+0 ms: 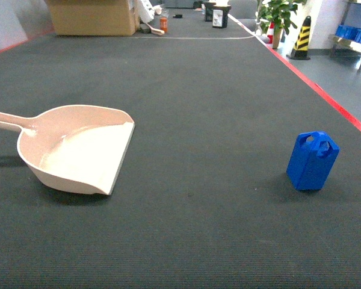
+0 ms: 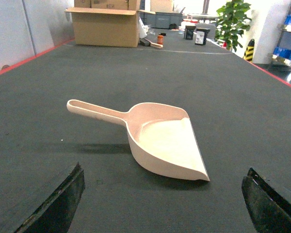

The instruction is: Place part in tray to right shelf

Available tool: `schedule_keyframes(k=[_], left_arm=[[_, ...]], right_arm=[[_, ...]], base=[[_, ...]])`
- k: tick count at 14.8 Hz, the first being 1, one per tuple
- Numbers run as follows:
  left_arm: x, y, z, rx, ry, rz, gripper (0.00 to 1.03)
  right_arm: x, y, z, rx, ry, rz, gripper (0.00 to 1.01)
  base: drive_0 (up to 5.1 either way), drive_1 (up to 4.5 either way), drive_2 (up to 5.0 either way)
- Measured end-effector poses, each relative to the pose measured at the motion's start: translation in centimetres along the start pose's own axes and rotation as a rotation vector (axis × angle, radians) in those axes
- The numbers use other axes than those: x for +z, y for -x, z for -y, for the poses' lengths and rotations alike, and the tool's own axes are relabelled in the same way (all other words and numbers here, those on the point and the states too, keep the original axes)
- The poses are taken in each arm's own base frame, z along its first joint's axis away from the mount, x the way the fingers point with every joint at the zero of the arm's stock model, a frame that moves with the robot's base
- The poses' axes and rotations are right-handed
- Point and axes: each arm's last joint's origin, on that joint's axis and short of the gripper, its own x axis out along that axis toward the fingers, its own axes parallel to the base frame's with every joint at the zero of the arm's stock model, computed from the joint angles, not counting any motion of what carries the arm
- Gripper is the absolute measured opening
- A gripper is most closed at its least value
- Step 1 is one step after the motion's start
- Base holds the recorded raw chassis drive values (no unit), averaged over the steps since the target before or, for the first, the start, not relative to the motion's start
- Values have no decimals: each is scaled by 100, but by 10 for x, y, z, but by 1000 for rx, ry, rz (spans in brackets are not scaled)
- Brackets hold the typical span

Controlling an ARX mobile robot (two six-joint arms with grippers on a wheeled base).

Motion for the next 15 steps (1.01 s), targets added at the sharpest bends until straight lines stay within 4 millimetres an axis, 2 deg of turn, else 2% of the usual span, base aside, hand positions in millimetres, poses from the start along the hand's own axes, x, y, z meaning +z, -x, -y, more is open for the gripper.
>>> schedule_keyframes(k=[15], left_arm=[[0,0,0,0,0,0,98]], right_arm=[[0,0,0,0,0,0,98]], base=[[0,0,0]])
